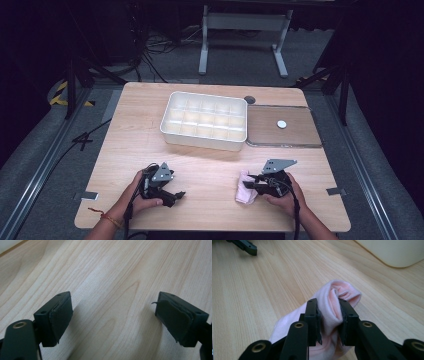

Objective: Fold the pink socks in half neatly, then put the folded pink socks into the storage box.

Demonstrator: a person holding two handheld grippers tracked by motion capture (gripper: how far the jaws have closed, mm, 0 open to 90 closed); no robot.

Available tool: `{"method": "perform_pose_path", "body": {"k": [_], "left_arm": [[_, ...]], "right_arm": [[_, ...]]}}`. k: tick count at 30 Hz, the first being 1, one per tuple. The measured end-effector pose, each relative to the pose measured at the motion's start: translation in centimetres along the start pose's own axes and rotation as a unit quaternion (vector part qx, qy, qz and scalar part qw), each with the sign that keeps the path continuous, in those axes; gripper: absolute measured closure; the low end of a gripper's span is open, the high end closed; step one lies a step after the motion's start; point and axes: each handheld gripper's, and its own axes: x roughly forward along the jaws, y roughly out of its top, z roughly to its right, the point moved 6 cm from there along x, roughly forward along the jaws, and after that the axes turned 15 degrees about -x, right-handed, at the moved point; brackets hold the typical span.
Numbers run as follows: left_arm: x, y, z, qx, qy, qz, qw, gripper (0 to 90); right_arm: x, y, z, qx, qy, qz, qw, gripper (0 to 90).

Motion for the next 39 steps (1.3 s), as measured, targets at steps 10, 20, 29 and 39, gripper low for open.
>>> {"method": "perform_pose_path", "body": {"k": [10,20,29,39], "left_arm": [[0.1,0.1,0.0,-0.005,0.003,0.000,1.0000,13.6],[0.1,0.1,0.0,-0.005,0.004,-0.001,1.0000,13.3],[0.1,0.1,0.0,-0.006,0.004,0.000,1.0000,13.3],[0.1,0.1,0.0,-0.006,0.004,0.000,1.0000,13.3]], "right_arm": [[-1.2,0.1,0.9,-0.009,-0.026,0.010,0.9996,72.4],[-2.3,0.4,1.6,-0.017,-0.053,0.017,0.9983,72.4],[-3.5,0.7,2.3,-0.021,-0.075,0.027,0.9966,72.4],[-4.8,0.9,3.1,-0.017,-0.096,0.043,0.9943,72.4]]}}
